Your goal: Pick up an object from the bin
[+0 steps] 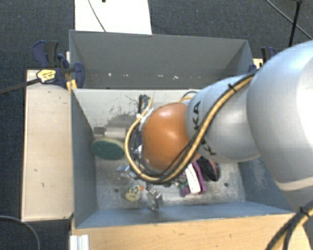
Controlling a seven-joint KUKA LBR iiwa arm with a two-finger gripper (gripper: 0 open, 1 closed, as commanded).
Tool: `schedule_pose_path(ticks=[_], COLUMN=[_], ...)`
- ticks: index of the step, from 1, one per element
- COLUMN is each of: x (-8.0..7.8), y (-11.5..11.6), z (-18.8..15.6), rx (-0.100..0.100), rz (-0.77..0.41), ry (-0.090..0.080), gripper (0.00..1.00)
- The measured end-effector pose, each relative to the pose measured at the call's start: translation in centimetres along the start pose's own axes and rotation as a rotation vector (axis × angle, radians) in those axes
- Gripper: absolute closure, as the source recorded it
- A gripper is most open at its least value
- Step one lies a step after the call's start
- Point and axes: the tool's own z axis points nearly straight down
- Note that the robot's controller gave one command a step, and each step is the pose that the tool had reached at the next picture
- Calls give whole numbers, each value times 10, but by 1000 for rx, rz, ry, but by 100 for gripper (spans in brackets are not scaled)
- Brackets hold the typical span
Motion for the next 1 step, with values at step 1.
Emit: schedule_pose_path(ticks=[1], x=[-2], y=[0], z=[-3], rx=[1], rz=[5], ry=[-5], gripper=[100])
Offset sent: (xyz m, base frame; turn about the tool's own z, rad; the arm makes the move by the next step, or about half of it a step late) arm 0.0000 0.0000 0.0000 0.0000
